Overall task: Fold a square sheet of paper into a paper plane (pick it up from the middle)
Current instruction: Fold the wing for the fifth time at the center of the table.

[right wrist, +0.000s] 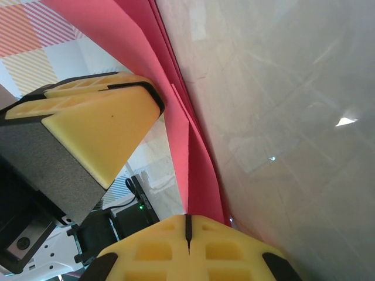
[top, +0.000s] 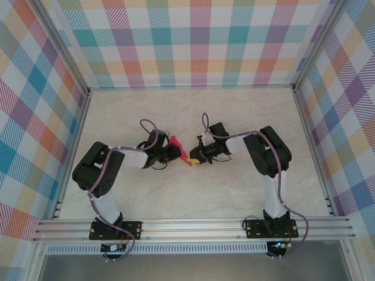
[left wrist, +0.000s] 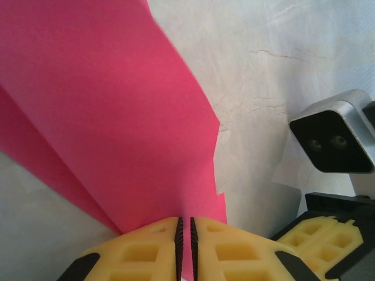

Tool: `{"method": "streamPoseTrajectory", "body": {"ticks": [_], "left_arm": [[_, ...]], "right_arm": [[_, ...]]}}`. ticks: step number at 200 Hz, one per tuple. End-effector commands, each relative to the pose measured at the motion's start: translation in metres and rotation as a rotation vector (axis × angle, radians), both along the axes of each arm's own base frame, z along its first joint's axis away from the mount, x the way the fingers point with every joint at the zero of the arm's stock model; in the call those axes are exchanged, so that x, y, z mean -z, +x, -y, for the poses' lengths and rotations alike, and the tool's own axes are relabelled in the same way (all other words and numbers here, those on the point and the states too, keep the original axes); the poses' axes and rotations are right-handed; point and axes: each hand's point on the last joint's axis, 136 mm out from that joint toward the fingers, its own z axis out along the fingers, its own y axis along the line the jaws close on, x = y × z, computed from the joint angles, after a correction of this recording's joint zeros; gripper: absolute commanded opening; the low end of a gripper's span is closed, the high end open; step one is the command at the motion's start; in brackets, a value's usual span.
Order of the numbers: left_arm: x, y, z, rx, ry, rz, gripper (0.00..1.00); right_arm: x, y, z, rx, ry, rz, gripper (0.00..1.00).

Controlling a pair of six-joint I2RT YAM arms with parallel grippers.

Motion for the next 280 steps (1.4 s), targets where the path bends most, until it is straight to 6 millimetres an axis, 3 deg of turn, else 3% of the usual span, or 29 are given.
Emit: {"method": "streamPoseTrajectory", "body": {"ticks": [1, 52, 95, 131, 178, 280], "left_arm": [[0.036, -0.017, -0.013, -0.003, 0.147, -0.107, 0.14], [0.048, -0.027, -0.018, 0.014, 0.248, -0.164, 0.13], [0.049, -0.029, -0.014, 0.031, 0.263, -0.169, 0.13], [0.048, -0.029, -0.013, 0.033, 0.265, -0.169, 0.11], [0.047, -0.03, -0.015, 0.027, 0.265, -0.171, 0.1], [0.044, -0.03, -0.015, 0.021, 0.261, -0.159, 0.09]], "right_arm": [[0.033, -0.011, 0.017, 0.052, -0.125, -0.146, 0.02], [-0.002, -0.001, 0.025, 0.035, -0.18, 0.044, 0.23], [-0.024, 0.0, 0.022, -0.003, -0.247, 0.211, 0.25], [-0.039, -0.001, 0.0, -0.037, -0.226, 0.293, 0.21], [-0.023, 0.004, -0.019, -0.063, -0.251, 0.259, 0.13], [0.017, -0.012, 0.0, -0.075, -0.379, 0.137, 0.12]]}}
